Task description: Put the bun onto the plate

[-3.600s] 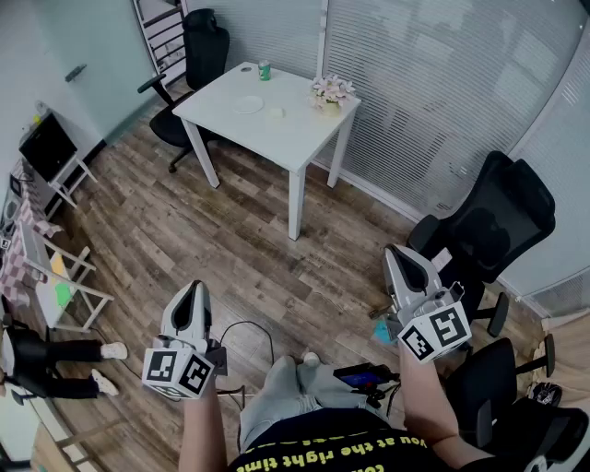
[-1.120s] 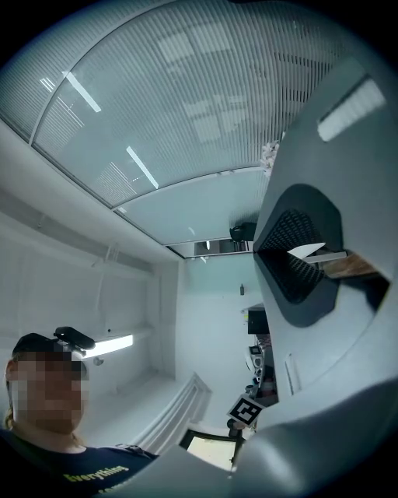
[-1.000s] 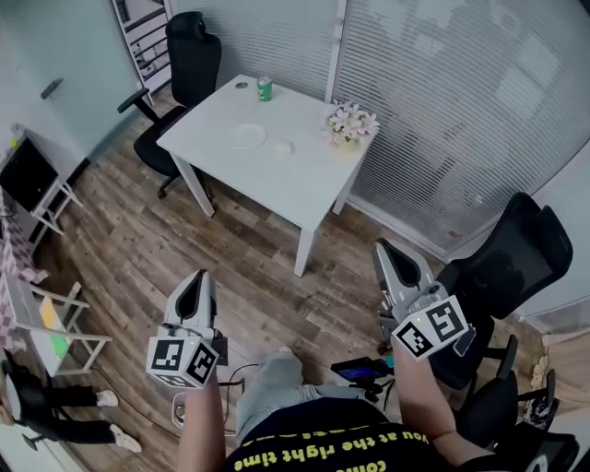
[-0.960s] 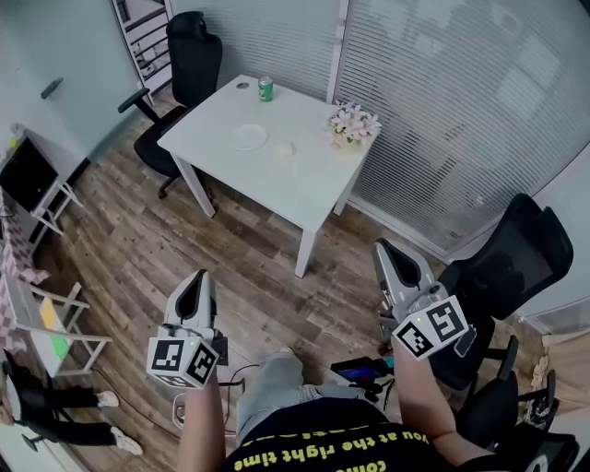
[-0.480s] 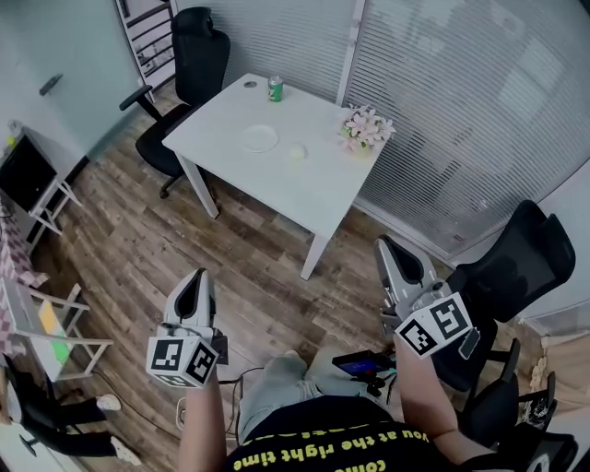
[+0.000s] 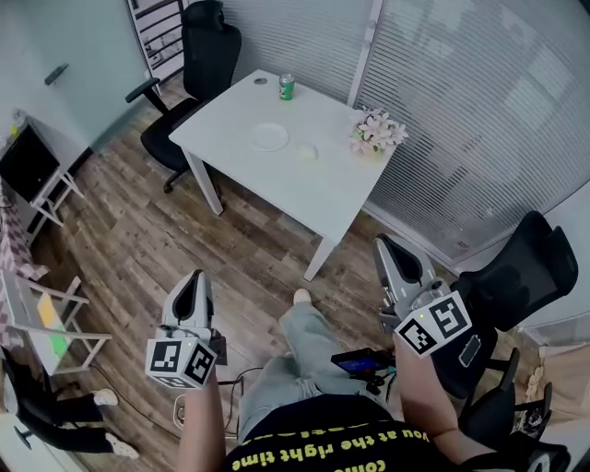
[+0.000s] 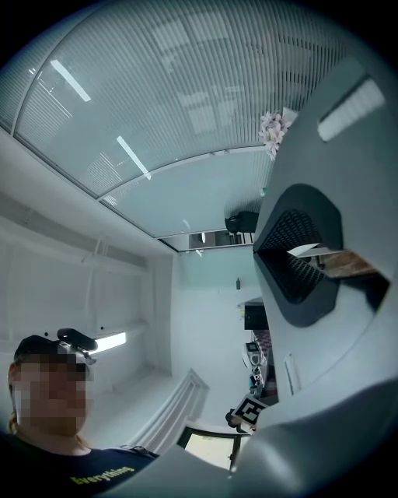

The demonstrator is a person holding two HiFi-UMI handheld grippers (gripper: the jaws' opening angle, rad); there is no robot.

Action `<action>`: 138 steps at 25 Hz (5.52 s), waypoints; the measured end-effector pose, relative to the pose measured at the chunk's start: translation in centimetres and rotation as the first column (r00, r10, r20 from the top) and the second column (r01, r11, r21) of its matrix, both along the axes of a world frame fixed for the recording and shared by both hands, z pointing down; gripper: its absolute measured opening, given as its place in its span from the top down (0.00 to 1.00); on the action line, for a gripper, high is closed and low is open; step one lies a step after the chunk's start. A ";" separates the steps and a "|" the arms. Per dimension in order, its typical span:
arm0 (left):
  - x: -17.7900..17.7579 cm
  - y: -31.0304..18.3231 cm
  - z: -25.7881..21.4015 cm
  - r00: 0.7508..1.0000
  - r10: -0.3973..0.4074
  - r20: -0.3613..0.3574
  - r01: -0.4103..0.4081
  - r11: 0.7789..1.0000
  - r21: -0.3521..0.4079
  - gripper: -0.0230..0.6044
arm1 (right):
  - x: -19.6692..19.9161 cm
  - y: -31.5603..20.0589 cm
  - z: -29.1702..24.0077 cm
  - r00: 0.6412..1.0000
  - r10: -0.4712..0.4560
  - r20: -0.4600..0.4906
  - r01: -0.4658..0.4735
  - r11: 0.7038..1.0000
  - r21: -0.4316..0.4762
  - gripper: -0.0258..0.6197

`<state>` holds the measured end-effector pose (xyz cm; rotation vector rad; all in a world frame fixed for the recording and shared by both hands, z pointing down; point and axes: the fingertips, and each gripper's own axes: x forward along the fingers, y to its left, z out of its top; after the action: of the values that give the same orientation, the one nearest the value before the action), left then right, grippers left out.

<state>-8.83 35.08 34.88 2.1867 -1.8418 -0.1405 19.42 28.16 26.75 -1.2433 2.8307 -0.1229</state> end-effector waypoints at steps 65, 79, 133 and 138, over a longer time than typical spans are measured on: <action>-4.4 -33.8 1.1 0.995 -0.095 0.042 0.097 0.993 -0.070 0.96 | -7.7 -38.5 3.8 0.985 -0.173 0.005 0.173 0.981 -0.088 0.95; -7.4 -41.4 1.8 0.997 0.067 0.040 -0.064 0.995 -0.083 0.96 | -10.5 -41.3 3.9 0.997 -0.070 -0.044 0.067 0.995 -0.079 0.95; -6.2 -55.1 4.7 0.963 0.271 -0.012 -0.270 0.955 -0.123 0.96 | -10.0 -50.0 9.7 0.989 0.088 -0.115 -0.110 0.973 -0.204 0.95; -6.2 -55.4 5.0 0.962 0.271 -0.026 -0.272 0.953 -0.130 0.96 | -10.7 -50.5 10.3 0.988 0.079 -0.130 -0.106 0.971 -0.215 0.95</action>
<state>-15.01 -20.36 39.83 2.3124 -1.4793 0.0297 8.76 -22.39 37.06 -1.4711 2.9184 -0.3828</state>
